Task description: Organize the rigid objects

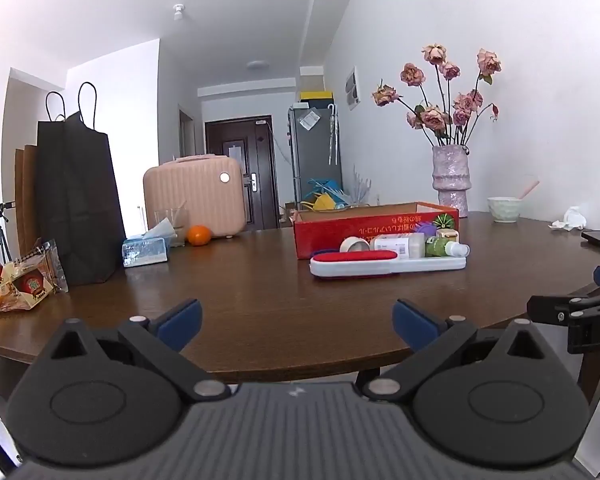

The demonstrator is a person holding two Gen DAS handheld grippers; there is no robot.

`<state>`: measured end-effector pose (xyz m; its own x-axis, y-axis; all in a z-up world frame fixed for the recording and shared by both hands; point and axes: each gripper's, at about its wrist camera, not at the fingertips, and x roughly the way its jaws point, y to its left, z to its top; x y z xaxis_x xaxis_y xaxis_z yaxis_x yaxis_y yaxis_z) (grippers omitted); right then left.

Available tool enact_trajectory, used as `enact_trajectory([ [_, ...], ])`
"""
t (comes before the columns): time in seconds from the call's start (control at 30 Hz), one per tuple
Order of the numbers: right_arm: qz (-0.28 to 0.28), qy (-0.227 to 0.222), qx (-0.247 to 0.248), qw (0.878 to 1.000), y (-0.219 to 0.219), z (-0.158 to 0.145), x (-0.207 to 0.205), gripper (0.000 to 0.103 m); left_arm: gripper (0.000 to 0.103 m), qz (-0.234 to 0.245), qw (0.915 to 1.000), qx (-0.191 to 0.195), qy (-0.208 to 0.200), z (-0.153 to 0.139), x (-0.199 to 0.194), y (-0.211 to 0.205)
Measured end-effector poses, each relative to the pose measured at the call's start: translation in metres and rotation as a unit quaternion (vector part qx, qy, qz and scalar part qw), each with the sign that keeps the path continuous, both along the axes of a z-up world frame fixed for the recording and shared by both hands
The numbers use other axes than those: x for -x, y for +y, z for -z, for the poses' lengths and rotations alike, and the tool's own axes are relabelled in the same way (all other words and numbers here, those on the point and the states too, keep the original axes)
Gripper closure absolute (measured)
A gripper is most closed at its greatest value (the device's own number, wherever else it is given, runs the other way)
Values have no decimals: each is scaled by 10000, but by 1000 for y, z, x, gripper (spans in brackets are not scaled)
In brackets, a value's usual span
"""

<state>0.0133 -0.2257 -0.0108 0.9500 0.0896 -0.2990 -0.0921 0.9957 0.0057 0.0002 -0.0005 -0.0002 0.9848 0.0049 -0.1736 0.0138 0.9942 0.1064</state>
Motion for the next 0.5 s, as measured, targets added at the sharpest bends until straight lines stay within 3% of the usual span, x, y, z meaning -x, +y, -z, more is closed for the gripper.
enact_trajectory([
  [0.5, -26, -14, -66, 10000, -1, 3, -1, 0, 0, -40, 9999, 71, -82, -1, 5, -1],
])
